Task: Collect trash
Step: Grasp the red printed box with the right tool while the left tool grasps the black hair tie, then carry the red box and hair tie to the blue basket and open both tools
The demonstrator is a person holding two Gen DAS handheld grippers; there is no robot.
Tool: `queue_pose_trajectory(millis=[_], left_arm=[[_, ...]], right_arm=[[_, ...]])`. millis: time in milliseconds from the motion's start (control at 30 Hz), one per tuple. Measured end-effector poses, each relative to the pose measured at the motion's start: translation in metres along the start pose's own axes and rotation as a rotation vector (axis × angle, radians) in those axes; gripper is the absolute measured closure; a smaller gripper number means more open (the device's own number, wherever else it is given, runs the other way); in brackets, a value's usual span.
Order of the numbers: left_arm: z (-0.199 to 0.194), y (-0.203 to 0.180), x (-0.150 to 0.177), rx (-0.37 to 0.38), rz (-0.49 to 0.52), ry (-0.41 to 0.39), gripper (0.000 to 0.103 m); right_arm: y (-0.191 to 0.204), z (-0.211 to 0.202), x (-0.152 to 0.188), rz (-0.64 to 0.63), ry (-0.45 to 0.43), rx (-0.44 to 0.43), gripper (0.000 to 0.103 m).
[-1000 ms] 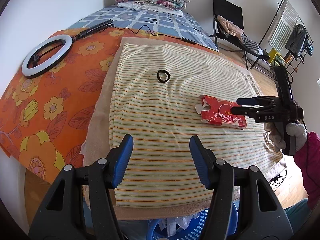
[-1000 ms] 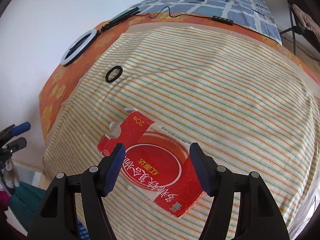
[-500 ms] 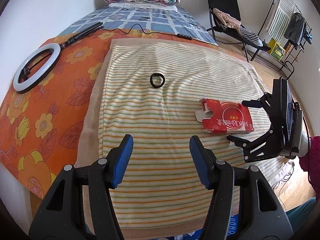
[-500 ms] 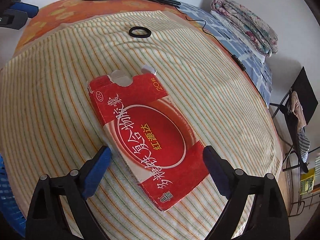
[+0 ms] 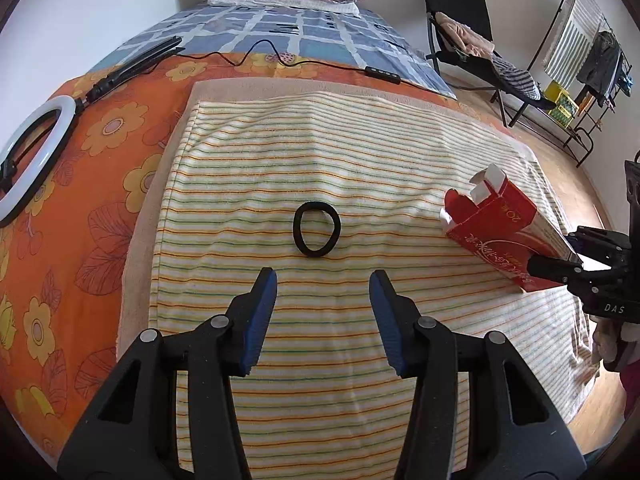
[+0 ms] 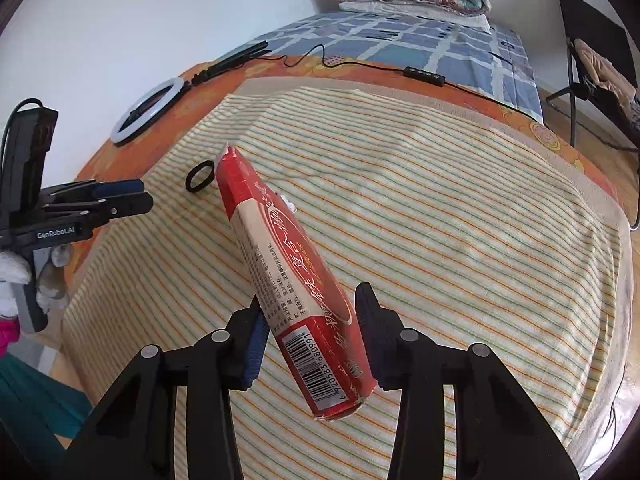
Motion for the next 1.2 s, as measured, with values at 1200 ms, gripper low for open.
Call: queue_pose_trajectory(millis=[1200], left_arm=[[-0.030,-0.024,0.033,-0.008,0.085,-0.035,0.097]], right_arm=[[0.053,-0.065,0.018,0.008,-0.095,0.151,0.087]])
Point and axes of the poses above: each gripper's, at about its wrist camera, not at the fingertips, and z roughly the way its jaws point, y to its left, x to its underside, the point moved 1 cm from there along z, roughly the way its jaws point, and after that the axes turned 14 degrees about -z, right-handed, at the moved point
